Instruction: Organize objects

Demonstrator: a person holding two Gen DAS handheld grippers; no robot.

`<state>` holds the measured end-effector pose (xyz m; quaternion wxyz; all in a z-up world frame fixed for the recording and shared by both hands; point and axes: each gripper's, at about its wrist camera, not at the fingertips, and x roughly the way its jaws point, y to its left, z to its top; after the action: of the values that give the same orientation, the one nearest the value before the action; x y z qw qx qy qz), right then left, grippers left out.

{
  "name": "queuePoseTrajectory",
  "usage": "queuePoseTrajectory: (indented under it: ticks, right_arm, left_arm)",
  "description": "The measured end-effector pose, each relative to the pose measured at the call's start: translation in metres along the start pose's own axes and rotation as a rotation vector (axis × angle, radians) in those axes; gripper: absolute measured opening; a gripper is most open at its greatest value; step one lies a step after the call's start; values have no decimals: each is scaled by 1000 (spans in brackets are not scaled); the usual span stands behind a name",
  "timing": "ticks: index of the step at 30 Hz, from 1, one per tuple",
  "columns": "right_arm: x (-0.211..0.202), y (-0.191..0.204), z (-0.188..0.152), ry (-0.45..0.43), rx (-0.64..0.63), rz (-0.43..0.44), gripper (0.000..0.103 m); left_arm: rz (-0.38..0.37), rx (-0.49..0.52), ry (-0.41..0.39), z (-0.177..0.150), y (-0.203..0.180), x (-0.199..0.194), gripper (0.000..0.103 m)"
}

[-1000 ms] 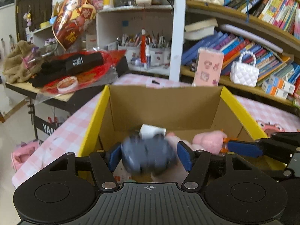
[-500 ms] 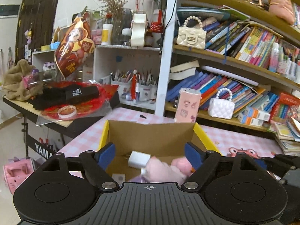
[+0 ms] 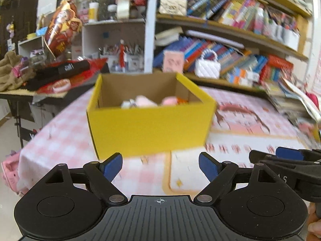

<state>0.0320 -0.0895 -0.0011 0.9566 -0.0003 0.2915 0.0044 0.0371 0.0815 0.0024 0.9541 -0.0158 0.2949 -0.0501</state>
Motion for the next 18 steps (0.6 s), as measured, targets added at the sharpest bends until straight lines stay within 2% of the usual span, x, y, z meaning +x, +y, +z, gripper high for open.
queuePoseTrajectory:
  ticks: [4,7,9,13,18]
  right_arm:
    - [-18,-7,-22,24,51,-76,53]
    - [-29,-15,-30,37,85,-111,55]
    - [-35,-21,-34,42,106,-138,61]
    - [-41,-31,-40,49,137,-170,65]
    - [-44,-35,-45,39,97,-206,82]
  left_arm:
    - [-35,63,39,-10,-14,-5,86]
    - [-41,112,17,-12,-27,-11,93]
    - [-52,134,2,-15,-33,-15,93]
    - [-45,176,22,-22,-46,-15,98]
    - [-14,197,32,-24,-54,-14,99]
